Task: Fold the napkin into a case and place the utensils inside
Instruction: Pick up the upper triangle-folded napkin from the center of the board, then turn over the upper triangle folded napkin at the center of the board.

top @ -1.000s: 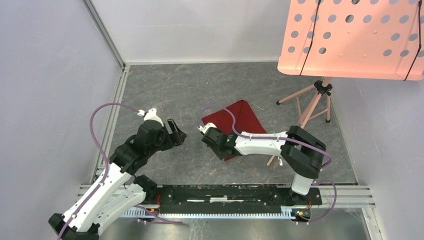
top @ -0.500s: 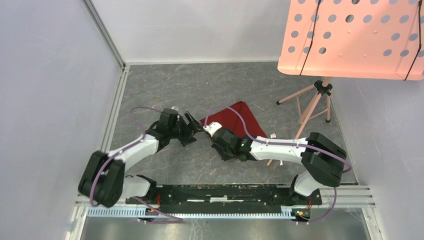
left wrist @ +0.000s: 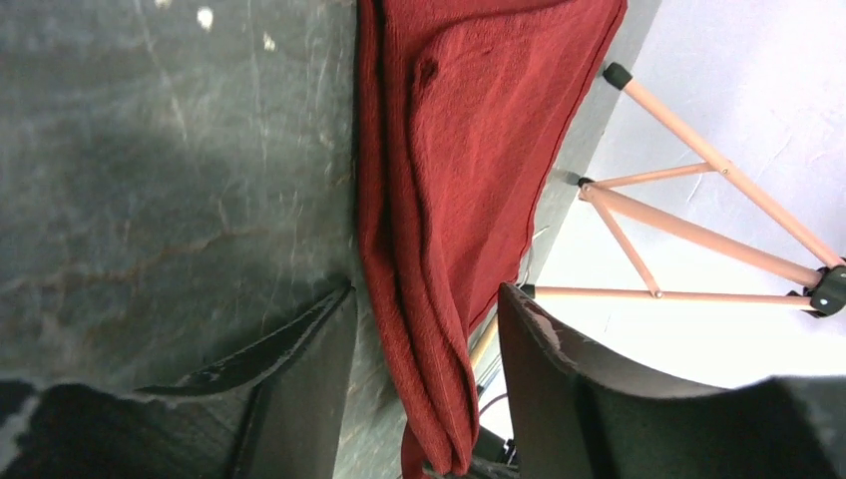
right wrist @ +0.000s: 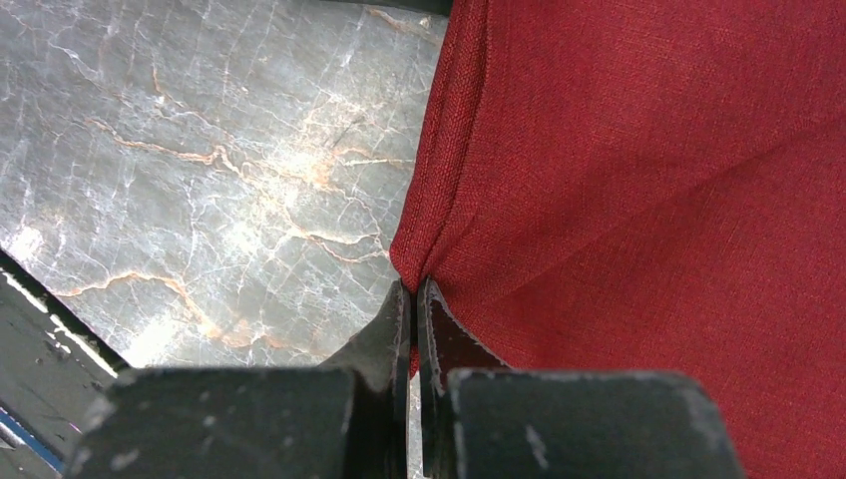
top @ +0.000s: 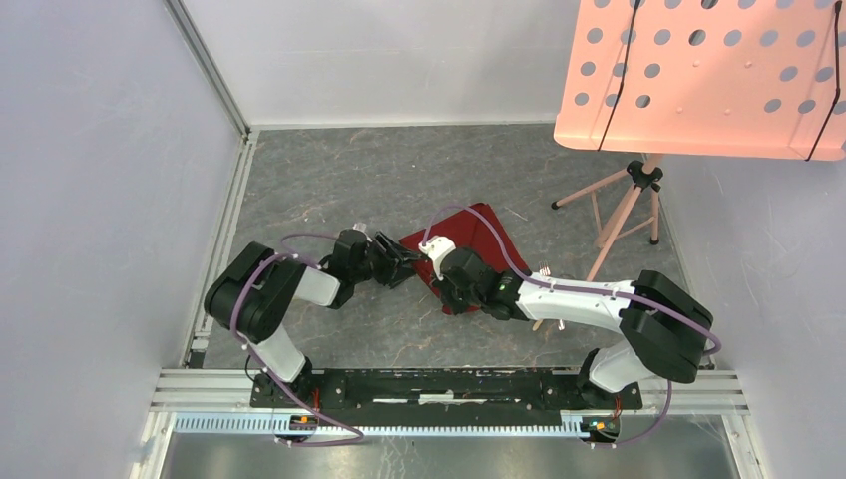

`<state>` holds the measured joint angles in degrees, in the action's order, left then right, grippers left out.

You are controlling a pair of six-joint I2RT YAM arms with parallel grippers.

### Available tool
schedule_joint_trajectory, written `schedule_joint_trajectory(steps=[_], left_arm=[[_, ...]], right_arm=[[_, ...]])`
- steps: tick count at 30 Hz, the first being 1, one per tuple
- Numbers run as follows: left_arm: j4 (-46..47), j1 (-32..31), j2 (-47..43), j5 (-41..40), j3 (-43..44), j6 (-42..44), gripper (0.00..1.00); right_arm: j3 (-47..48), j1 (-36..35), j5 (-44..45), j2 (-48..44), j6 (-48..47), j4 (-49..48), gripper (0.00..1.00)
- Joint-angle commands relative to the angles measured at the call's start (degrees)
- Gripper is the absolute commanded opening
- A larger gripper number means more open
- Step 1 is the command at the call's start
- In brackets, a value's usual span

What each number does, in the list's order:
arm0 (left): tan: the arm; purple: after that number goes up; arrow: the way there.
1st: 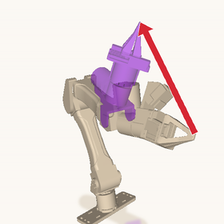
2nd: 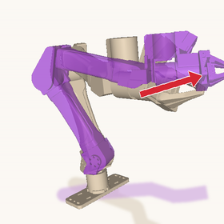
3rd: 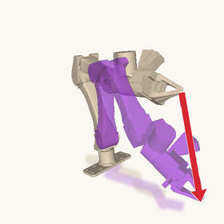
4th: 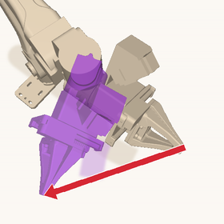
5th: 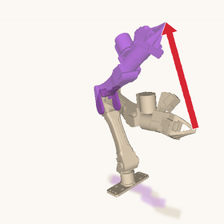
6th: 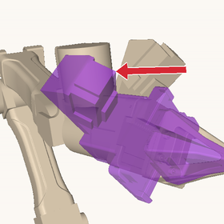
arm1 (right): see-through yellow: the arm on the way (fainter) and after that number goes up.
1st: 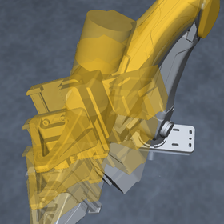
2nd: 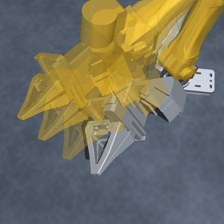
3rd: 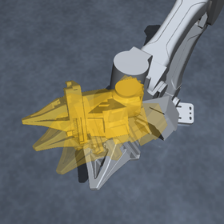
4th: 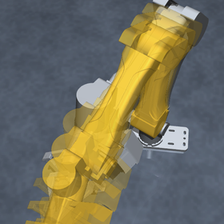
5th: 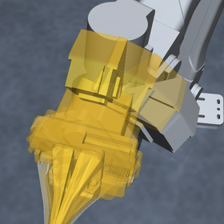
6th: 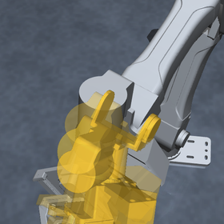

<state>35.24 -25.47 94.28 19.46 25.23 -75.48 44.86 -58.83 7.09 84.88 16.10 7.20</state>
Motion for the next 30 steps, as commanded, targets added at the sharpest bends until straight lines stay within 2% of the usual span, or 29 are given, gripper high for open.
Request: schedule_joint_trajectory(steps=[1,12,21,23,25,30], left_arm=[[11.4,-0.1,4.6,-2.9,-0.9,-3.8,0.57],[6.0,1.7,3.9,-4.0,1.0,1.9,0.22],[1.8,4.1,0.4,-1.9,2.2,5.0,0.03],[0.2,4.6,-1.3,-1.8,2.2,5.5,0.02],[-4.1,5.6,-4.9,-2.2,2.0,6.6,0.02],[-28.0,10.5,-21.8,-2.1,2.0,9.8,0.02]], right_arm=[[-0.3,0.5,-1.6,-1.6,-2.2,-3.8,0.00],[-0.4,0.5,-5.2,0.0,-3.0,-4.4,0.00],[1.2,-1.0,-6.9,1.8,-4.1,-4.2,0.00],[1.7,-1.5,-7.0,2.0,-3.8,-4.1,0.00],[2.4,-2.3,-6.9,2.2,-3.5,-4.1,0.00],[6.4,-5.9,-13.4,5.2,0.6,-6.6,0.00]])
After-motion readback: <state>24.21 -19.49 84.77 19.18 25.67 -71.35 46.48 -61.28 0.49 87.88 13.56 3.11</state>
